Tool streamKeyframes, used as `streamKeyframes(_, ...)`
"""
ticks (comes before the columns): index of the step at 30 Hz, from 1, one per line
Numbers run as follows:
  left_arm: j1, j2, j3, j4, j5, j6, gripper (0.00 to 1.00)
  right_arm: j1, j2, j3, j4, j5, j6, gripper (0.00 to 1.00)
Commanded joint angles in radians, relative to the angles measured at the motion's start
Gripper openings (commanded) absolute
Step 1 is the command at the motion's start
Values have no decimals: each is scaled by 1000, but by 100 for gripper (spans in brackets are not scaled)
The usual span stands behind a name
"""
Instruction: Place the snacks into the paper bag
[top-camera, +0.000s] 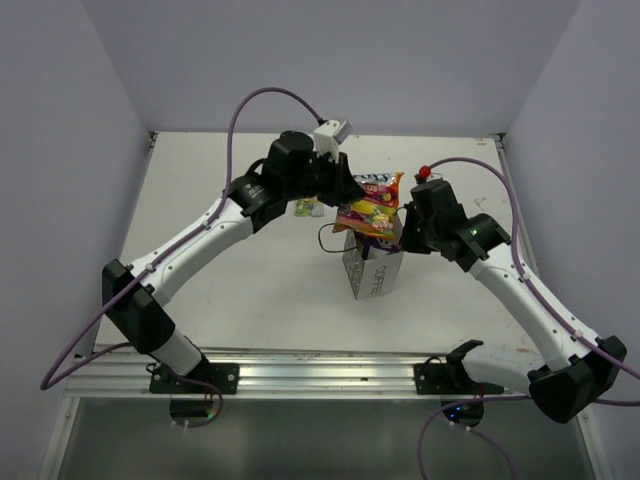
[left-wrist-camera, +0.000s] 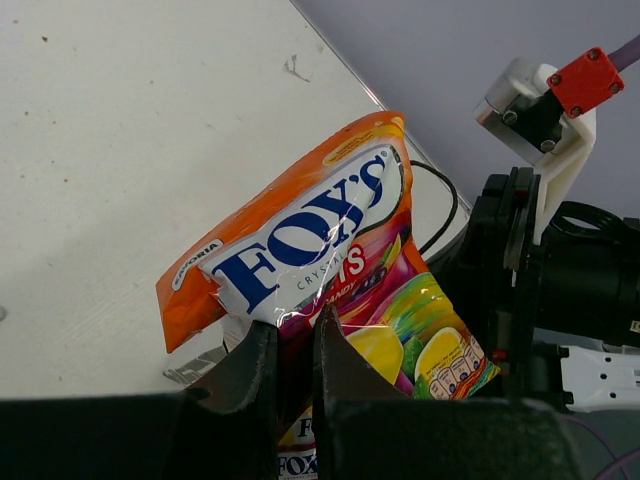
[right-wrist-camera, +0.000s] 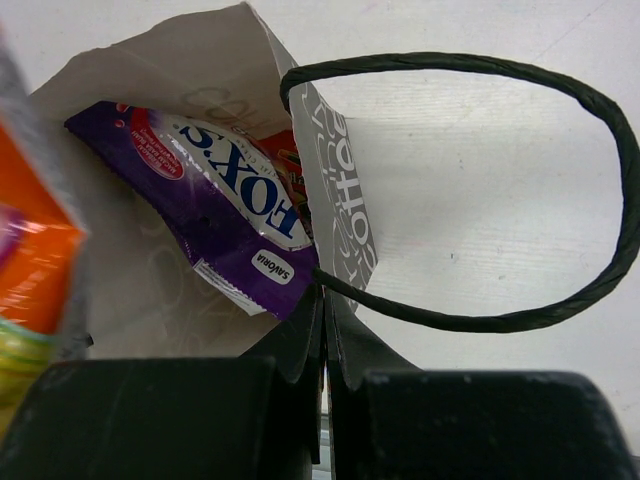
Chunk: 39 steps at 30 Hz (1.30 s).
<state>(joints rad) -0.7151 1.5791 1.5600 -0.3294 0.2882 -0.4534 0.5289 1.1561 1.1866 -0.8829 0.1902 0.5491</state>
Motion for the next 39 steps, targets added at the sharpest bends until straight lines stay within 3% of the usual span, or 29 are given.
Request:
streamKeyframes(1, -18, 27, 6, 49, 16, -11, 0, -1, -10, -13, 1, -12, 2, 0)
streamKeyframes(7, -46, 130, 83, -131, -60, 36, 0, -1, -10, -13, 2, -9, -3, 0)
streamKeyframes(12, -70, 258, 306, -438, -220, 129, 0, -3, -9, -13, -1, -8, -6, 0)
streamKeyframes(17, -102, 340, 512, -638, -322, 211, 0, -3, -10, -13, -4, 3, -9, 0)
streamKeyframes(29, -231, 245, 341, -701, -391, 262, 0, -3, 7, -8, 1, -12, -14, 0)
streamKeyframes(39, -360, 348, 433, -695, -414, 278, 0, -3, -16, -25, 7, -18, -6, 0)
